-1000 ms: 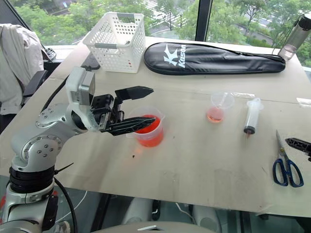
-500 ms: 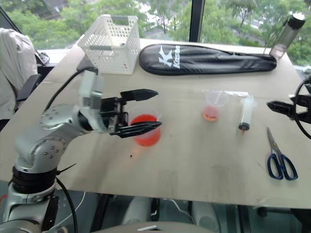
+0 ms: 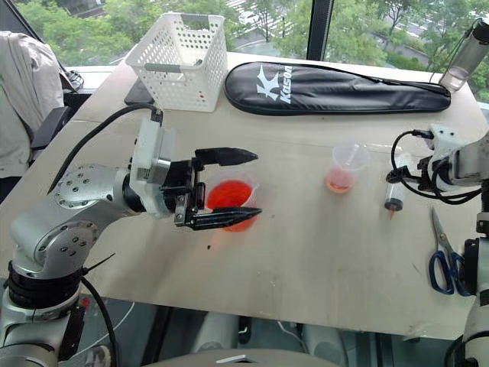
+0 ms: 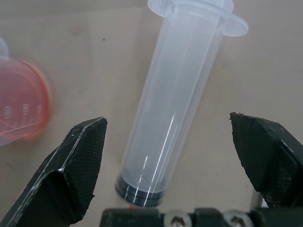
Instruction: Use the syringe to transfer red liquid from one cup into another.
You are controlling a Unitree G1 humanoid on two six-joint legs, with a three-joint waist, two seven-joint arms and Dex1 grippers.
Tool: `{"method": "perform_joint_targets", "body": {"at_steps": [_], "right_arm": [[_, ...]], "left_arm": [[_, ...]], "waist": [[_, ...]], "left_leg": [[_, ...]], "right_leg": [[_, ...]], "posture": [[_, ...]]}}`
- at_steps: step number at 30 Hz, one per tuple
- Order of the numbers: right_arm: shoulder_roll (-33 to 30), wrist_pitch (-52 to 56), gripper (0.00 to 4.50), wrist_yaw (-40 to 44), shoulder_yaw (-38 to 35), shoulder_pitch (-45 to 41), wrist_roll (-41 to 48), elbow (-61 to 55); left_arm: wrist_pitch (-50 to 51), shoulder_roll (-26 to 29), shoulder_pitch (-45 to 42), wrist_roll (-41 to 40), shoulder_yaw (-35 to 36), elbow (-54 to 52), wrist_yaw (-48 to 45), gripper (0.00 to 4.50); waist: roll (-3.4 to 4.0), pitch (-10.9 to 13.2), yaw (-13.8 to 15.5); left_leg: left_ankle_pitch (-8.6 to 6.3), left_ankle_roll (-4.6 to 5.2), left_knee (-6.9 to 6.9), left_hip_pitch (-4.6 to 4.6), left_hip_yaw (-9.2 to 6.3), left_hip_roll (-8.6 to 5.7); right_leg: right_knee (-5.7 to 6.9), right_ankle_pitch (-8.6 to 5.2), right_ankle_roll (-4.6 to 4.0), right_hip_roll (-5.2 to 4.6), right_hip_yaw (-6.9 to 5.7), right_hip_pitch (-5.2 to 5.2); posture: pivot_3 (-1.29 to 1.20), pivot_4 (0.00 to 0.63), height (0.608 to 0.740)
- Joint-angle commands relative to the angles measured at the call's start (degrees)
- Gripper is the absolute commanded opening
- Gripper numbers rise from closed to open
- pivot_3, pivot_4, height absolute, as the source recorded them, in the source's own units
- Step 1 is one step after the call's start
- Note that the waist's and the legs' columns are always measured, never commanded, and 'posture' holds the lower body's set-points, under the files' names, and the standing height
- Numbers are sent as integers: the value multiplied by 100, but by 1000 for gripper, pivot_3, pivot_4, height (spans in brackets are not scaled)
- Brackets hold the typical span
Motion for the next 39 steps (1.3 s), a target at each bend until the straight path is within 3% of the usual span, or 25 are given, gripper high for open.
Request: {"method": "perform_joint_targets", "body": {"at_steps": [1, 2, 5, 10, 14, 17, 20, 22, 23, 26, 28, 32, 34, 39], "right_arm": [[170, -375, 4483, 3, 115, -317, -427, 410], [236, -457, 4483, 4, 142, -371, -541, 577], [345, -632, 3652, 72, 195, -460, -766, 1056], [318, -701, 1555, 379, 435, -491, -1014, 1258], [-5, -761, 1517, 945, 719, -182, -1017, 778], [-817, -687, 1514, 1511, 565, 670, -725, -517], [-925, -297, 1513, 1411, -1289, 1631, -491, -1841], [-335, -533, 1512, 1615, -3354, 2317, -40, -3413], [-106, -661, 1512, 1734, -3963, 2581, 178, -4114], [477, -661, 1509, 1810, -4463, 2666, 905, -5778], [1300, -1044, 1493, 1602, -4220, 2320, 1517, -6647], [2877, -2493, 1493, 1394, -2393, 2183, 1465, -7135], [3570, -3732, 1492, 1552, -1424, 2325, 925, -6761], [4282, -6040, 1490, 2495, 475, 2517, -93, -5193]], "left_arm": [[29, 122, 24, -132, 246, -230, 86, 4500], [-2, 121, 46, -120, 257, -242, 96, 4500], [-97, 115, 150, -56, 306, -282, 125, 4500], [-153, 103, 289, -41, 416, -281, 162, 4500], [-255, 6, 358, 42, 337, -238, 212, 4500], [-316, -121, 321, 114, 353, -61, 355, 4500], [-315, -292, 242, 130, 421, 168, 582, 4500], [-288, -491, 91, 154, 449, 420, 858, 4500], [-277, -566, 18, 145, 471, 528, 942, 4500], [-211, -779, -309, 86, 563, 943, 1191, 4500], [-268, -945, -694, 228, 623, 1459, 1417, 4500], [-318, -1031, -1367, 461, 779, 2325, 1661, 4500], [-261, -956, -1537, 521, 833, 2571, 1654, 4500], [-249, -308, -1568, 810, 882, 3032, 1006, 4500]], "waist": [[1, 0, -10], [1, 0, -14], [1, 0, 1], [1, -1, 1], [2, -1, 16], [5, 0, 112], [10, -3, 139], [14, -6, 116], [18, -8, 97], [28, -13, 15], [24, -18, -80], [18, -17, -206], [22, -19, -224], [20, -19, -233]], "left_leg": [[0, 0, 0, 1, 1, 0], [0, 0, 1, 3, 0, 0], [1, 1, 9, 4, 0, 0], [1, 1, 10, 4, 0, -1], [1, 1, 9, 4, -1, 0], [1, 1, 10, -2, -5, -1], [1, 1, 11, -4, -4, -2], [1, 1, 8, 0, -2, -1], [0, 0, 14, 6, -9, 2], [1, 0, 10, 18, -26, 6], [1, 0, 13, 37, -38, 9], [0, -2, 15, 132, -76, 6], [1, -1, 13, 135, -80, 6], [2, -4, 9, 109, -72, 1]], "right_leg": [[0, 0, 0, 0, 1, 0], [0, 0, 0, 1, 2, 2], [4, 2, 0, 1, 2, 6], [4, 2, 0, 2, 4, 7], [4, 2, 0, 3, 5, 8], [4, 2, 0, 2, 1, 8], [2, 1, 2, 2, 4, 8], [4, 1, 2, 6, 7, 8], [10, 1, 4, 10, 6, 13], [23, 1, 3, 23, 1, 20], [26, 1, 4, 36, 5, 32], [22, -10, -21, 59, 14, 118], [24, -7, -27, 63, 14, 118], [22, 18, -26, 60, 24, 99]], "posture": [[0, 150, 724], [0, 150, 724], [0, 150, 724], [0, 150, 724], [0, 150, 724], [0, 150, 724], [0, 150, 724], [0, 150, 724], [0, 150, 724], [0, 150, 724], [0, 150, 724], [0, 150, 724], [0, 150, 724], [0, 150, 724]]}}
